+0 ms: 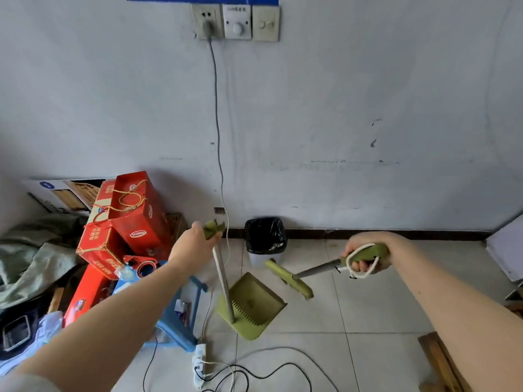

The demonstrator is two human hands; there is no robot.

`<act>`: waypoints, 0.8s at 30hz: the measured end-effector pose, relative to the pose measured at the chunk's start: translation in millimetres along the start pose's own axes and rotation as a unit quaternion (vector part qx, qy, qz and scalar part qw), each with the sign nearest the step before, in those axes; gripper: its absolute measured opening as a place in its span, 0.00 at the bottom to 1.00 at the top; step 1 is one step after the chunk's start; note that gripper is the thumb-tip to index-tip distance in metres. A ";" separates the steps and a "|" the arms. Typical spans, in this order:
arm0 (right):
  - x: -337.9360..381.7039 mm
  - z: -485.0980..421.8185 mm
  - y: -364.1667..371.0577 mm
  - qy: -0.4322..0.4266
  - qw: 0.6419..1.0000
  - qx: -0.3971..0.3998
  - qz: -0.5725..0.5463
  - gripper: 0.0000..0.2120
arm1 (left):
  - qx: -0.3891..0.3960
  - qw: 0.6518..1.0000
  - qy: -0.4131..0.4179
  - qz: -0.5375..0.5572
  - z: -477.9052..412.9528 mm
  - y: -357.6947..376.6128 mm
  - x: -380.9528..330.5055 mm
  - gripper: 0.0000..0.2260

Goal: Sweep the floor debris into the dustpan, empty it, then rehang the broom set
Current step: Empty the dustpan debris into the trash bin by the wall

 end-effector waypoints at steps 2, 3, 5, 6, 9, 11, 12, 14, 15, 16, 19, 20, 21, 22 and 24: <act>-10.5 6.5 -21.7 -0.003 1.000 -0.017 -0.011 0.10 | -0.019 1.000 0.010 0.014 -7.9 -17.4 -9.8 0.20; -15.4 9.8 -30.9 -0.004 1.000 -0.024 -0.016 0.10 | -0.023 0.999 0.011 0.024 -9.8 -23.4 -15.9 0.20; -21.3 15.3 -44.6 -0.010 0.999 -0.039 -0.018 0.09 | -0.028 0.999 0.011 0.043 -9.9 -31.7 -30.6 0.20; -22.6 16.4 -48.2 -0.012 0.999 -0.043 -0.018 0.09 | -0.030 0.998 0.014 0.054 -9.7 -33.1 -39.1 0.20; -23.4 19.1 -57.9 -0.021 0.997 -0.057 -0.040 0.09 | -0.033 0.995 0.027 0.090 -8.9 -32.4 -74.1 0.17; -24.5 20.4 -63.9 -0.024 0.996 -0.064 -0.063 0.09 | -0.021 0.992 0.024 0.121 -9.7 -25.4 -96.0 0.15; -25.8 20.9 -67.2 -0.025 0.995 -0.067 -0.074 0.08 | -0.016 0.990 0.021 0.139 -10.8 -21.2 -104.5 0.15; -29.8 19.8 -75.6 -0.027 0.991 -0.078 -0.106 0.08 | -0.009 0.985 0.009 0.173 -15.5 -12.4 -114.2 0.16; -32.2 18.7 -80.3 -0.026 0.988 -0.085 -0.125 0.08 | -0.007 0.984 0.004 0.180 -19.8 -8.5 -116.5 0.16; -34.5 18.2 -83.3 -0.024 0.986 -0.089 -0.139 0.08 | -0.008 0.983 -0.005 0.184 -24.4 -5.9 -115.5 0.15; -37.0 18.4 -86.2 -0.018 0.979 -0.091 -0.182 0.09 | -0.018 0.973 -0.062 0.220 -45.1 0.5 -102.3 0.15; -37.7 17.7 -86.5 -0.016 0.975 -0.089 -0.202 0.10 | -0.020 0.969 -0.084 0.232 -52.3 3.4 -96.1 0.15; -39.6 17.5 -86.8 -0.014 0.971 -0.086 -0.222 0.11 | -0.020 0.963 -0.110 0.245 -58.4 7.1 -88.8 0.15; -40.8 17.6 -86.8 -0.011 0.967 -0.082 -0.241 0.12 | -0.020 0.956 -0.139 0.257 -64.8 10.9 -80.9 0.16; -43.2 19.2 -87.6 -0.005 0.960 -0.077 -0.269 0.15 | -0.025 0.937 -0.200 0.285 -72.9 18.8 -63.8 0.16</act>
Point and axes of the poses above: each hand's wrist, its own z-axis away from the middle knuckle, its own y-axis out of the palm, x = y × z, the point moved 10 cm from there along -z, towards the middle knuckle, and after that the axes turned 13 degrees about -x, right-handed, at the moved point
